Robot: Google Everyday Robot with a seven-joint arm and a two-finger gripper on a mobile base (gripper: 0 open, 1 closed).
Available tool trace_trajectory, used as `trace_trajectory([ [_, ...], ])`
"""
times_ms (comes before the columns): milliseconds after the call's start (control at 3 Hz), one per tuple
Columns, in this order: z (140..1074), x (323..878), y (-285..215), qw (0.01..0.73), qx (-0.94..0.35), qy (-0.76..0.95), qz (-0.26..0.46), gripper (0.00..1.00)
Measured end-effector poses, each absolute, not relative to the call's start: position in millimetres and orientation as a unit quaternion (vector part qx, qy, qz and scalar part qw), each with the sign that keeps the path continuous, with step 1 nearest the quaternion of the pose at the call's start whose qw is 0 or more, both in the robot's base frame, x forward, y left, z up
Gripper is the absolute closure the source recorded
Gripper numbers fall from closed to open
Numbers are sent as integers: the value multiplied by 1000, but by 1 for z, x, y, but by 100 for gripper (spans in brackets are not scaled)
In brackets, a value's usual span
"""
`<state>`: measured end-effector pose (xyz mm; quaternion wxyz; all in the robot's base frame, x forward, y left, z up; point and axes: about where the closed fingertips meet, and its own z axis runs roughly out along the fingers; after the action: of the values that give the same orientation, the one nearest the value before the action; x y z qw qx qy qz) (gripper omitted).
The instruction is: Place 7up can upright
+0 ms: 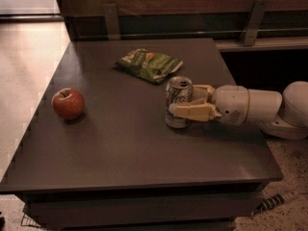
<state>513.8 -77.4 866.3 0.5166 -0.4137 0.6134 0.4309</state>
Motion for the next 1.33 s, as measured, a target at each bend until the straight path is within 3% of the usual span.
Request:
trace_trajectory([
  [333, 863, 514, -81, 517, -407, 617, 432, 100],
  [667, 864, 514, -81, 517, -407, 617, 432, 84],
  [1000, 864, 514, -79, 517, -408, 616, 433, 62],
  [1333, 865, 514, -76, 516, -410, 614, 434, 30],
])
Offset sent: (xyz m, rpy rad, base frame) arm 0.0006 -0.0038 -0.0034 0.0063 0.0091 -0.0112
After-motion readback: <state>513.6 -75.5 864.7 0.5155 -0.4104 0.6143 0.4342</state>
